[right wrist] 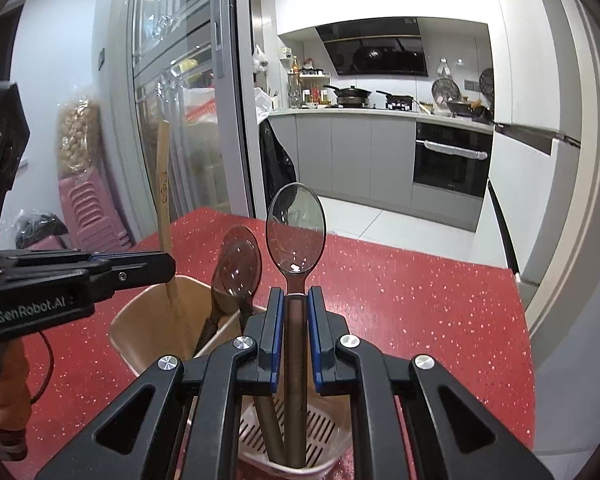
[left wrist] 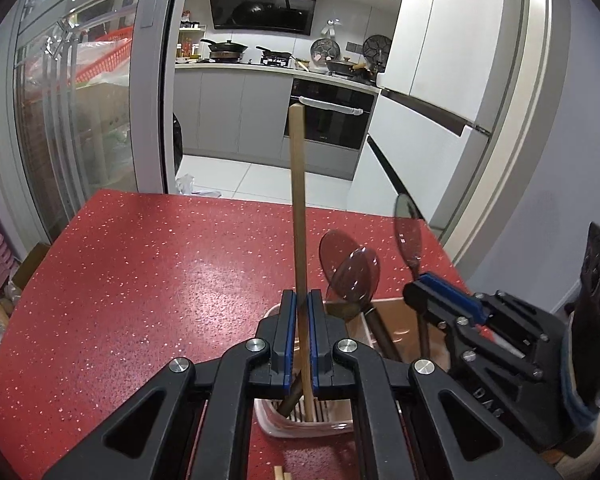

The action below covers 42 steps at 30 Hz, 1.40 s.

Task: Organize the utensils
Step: 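Move both grippers back over the remaining utensils on the table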

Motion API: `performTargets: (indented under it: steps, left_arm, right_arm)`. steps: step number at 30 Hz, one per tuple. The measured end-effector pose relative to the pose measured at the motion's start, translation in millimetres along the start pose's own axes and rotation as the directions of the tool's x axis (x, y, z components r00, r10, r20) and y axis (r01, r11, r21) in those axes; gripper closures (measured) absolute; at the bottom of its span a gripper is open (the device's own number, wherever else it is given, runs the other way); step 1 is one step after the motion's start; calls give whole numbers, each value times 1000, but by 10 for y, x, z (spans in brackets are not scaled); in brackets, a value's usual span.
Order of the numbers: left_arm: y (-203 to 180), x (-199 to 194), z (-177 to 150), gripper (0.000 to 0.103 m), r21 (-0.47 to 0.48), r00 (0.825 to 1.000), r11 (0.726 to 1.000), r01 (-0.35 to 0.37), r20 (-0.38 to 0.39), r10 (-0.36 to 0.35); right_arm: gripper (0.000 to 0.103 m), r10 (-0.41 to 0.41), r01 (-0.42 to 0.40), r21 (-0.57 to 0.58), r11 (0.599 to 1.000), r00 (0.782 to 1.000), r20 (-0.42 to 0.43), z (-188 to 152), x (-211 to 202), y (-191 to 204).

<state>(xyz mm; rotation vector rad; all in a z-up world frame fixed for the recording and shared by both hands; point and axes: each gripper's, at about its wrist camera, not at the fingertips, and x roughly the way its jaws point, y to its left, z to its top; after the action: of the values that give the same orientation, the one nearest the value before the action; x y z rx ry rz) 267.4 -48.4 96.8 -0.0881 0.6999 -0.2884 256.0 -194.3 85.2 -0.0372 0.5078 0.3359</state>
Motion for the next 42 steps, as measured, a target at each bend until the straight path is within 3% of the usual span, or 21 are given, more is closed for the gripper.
performTargets:
  steps: [7, 11, 15, 22, 30, 38, 40, 42]
  left_arm:
    - [-62, 25, -107, 71, 49, 998, 998, -47, -27, 48]
    - [-28, -15, -158, 71, 30, 997, 997, -68, -39, 69]
    - [7, -116, -173, 71, 13, 997, 998, -67, -37, 67]
    - [57, -355, -303, 71, 16, 994, 994, -106, -26, 106]
    - [295, -616, -718, 71, -54, 990, 990, -128, -66, 124]
    - [500, -708, -1295, 68, -103, 977, 982, -156, -161, 138]
    - [535, -736, -1405, 1, -112, 971, 978, -178, -179, 157]
    - [555, -767, -1499, 0, -112, 970, 973, -203, -158, 184]
  right_arm:
    - [88, 18, -18, 16, 1000, 999, -45, -5, 13, -15]
    - [65, 35, -33, 40, 999, 998, -56, 25, -28, -53]
    - [63, 45, -40, 87, 995, 998, -49, 74, -125, -114]
    - [48, 74, -65, 159, 985, 996, -47, 61, -428, -111]
    - [36, 97, -62, 244, 968, 986, -135, -298, -731, -17]
    - [33, 122, -27, 305, 952, 947, -296, -854, -826, 136]
    - [31, 132, -24, 314, 949, 937, -325, -963, -839, 181]
    - [29, 140, -21, 321, 947, 925, -353, -1073, -846, 233]
